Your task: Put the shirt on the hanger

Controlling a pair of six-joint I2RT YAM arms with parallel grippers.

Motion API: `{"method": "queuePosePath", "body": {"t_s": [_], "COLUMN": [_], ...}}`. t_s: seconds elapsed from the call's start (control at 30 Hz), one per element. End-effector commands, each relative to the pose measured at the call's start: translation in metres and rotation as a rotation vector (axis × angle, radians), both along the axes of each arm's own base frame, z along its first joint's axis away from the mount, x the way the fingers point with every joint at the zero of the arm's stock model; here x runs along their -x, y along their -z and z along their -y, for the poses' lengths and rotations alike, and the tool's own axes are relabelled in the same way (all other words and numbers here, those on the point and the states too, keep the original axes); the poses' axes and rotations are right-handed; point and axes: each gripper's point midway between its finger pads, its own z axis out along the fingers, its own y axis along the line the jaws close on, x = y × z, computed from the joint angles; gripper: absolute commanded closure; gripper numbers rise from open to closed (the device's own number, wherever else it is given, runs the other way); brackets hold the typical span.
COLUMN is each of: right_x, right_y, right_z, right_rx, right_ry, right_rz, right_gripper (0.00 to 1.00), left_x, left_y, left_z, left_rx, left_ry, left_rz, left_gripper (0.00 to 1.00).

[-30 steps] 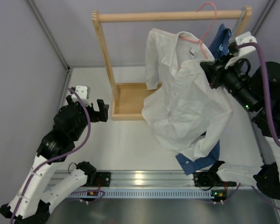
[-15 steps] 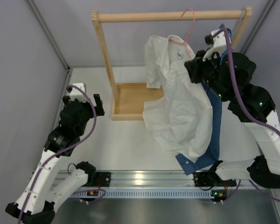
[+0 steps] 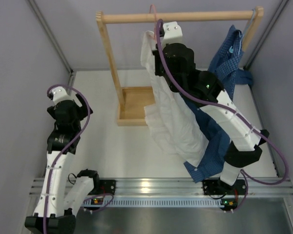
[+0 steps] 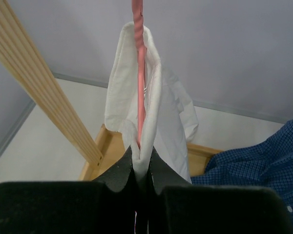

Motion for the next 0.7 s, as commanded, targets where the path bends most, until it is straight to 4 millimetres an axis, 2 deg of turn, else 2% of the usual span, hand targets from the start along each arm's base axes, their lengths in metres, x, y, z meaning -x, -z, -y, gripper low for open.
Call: {"method": "queuePosePath", "body": {"t_s": [0.0,0.2,0.37,0.53,0.67], "right_x": [-0.001,-0.014,-0.029,-0.029,-0.025], "right_y": [-0.048,-0.047,-0.025,-0.015,-0.012], "right_z": [0.002,0.001,-0.008,-0.011,-0.014], "right_rx": [-0.173,-0.24,-0.234,-0.236,-0.254], "right_ry": [0.002,0.035,0.042,0.028,-0.005], "right_rz": [0.085,0.078,0.038,0.017,0.012], "right_gripper": [1.0,1.0,1.0,1.0,0.87], "left_x": [-0.005,-0.007,-0.005,-0.005,-0.006], "left_y": [-0.002,0.005,0.003,0.002,0.003], "left_z": [0.005,0.011,0.01,0.011,0.013], "left_rx": [0.026,0.039,0.043,0.045,0.048], "left_ry": [0.024,0.055,0.044,0.05,0.067], "left_rz": [0.038,0.023,0.036,0.044,0.043], "left_gripper": [0.02,0.02,0.02,0.02,0.02]}}
